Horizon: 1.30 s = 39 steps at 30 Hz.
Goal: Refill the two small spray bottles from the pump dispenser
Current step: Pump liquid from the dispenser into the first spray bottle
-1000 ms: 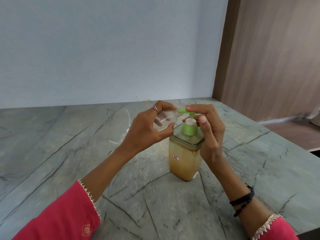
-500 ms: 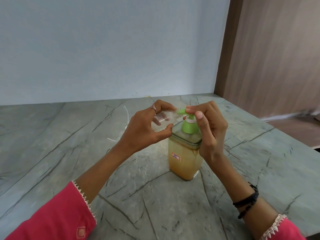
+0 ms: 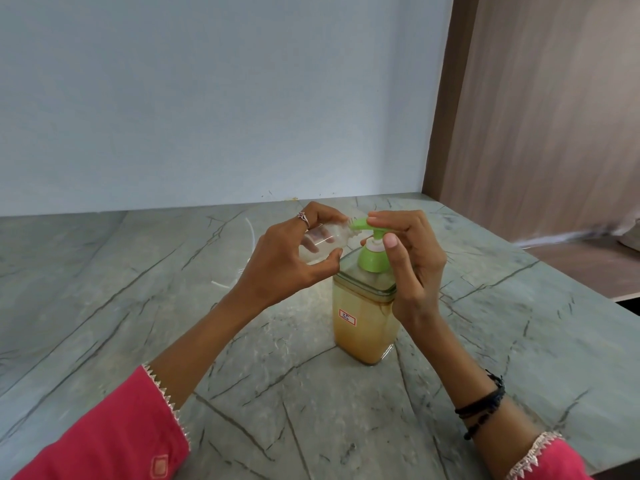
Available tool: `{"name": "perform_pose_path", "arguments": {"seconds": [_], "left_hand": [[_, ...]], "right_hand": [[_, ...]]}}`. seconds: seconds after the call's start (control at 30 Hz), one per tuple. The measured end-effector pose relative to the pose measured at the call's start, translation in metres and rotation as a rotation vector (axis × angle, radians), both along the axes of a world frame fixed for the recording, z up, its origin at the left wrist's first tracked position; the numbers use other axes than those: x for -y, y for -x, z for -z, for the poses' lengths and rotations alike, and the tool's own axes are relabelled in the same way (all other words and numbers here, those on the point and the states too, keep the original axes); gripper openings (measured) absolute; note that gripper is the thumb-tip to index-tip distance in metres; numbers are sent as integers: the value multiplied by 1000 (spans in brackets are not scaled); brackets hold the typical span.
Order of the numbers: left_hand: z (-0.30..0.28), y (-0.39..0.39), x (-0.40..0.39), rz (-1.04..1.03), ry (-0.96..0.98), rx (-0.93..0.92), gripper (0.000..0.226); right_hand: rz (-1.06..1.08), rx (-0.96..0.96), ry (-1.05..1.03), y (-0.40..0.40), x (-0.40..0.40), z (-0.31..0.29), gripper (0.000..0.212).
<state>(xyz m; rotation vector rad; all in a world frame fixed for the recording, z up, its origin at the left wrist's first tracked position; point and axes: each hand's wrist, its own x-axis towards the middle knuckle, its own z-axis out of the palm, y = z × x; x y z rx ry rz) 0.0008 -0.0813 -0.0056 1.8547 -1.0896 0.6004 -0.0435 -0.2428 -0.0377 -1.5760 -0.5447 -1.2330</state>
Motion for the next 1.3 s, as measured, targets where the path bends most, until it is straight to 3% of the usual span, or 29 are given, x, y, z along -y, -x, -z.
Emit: {"name": "perform_pose_path", "arguments": {"seconds": [0.77, 1.3], "left_hand": [[2, -2, -4, -4, -63, 45, 32], [-5, 2, -3, 18, -33, 11, 32]], "right_hand": [[39, -55, -82, -1, -3, -6, 24], [-22, 15, -4, 0, 0, 0, 20]]}}
